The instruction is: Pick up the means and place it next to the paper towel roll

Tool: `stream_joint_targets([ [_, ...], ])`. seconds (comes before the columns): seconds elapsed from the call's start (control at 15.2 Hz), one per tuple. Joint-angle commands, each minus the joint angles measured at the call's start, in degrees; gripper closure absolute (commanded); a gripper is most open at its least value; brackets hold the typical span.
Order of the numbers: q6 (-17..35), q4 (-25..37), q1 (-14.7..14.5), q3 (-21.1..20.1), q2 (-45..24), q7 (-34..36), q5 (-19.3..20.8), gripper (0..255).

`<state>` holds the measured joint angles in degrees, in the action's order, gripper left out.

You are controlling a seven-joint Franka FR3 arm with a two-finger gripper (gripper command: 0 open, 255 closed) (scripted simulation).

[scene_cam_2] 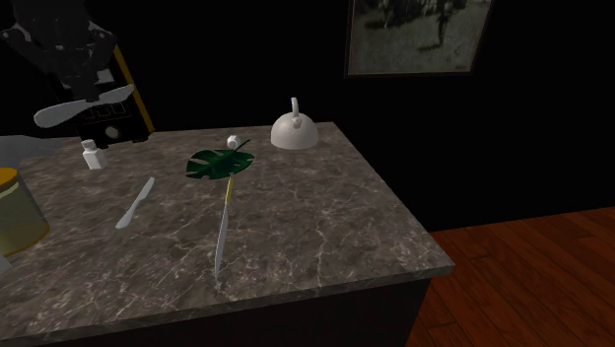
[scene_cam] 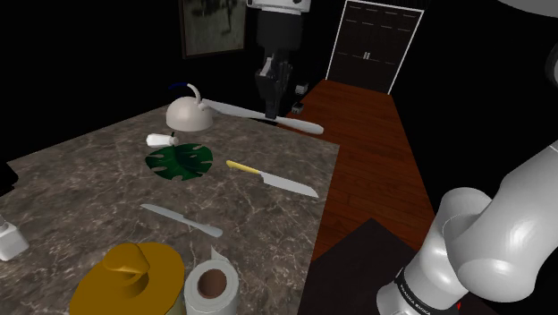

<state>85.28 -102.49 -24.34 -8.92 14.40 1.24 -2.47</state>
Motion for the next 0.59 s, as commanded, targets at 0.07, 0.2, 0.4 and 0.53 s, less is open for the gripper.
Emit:
stream_joint_targets([
  [0.07,0.0,0.0,-1.7,-2.8,0.1,4.5,-0.9,255],
  [0.2,0.0,0.3,-2.8,-4.6,-0.1,7.4,-1.5,255],
  [0.4,0.1,1.4,-4.3,-7.4,-1.0,11.7,-2.1,255],
  [0.53,0.1,2.4,-5.4,-9.3,-1.9,14.7,-2.4,255],
])
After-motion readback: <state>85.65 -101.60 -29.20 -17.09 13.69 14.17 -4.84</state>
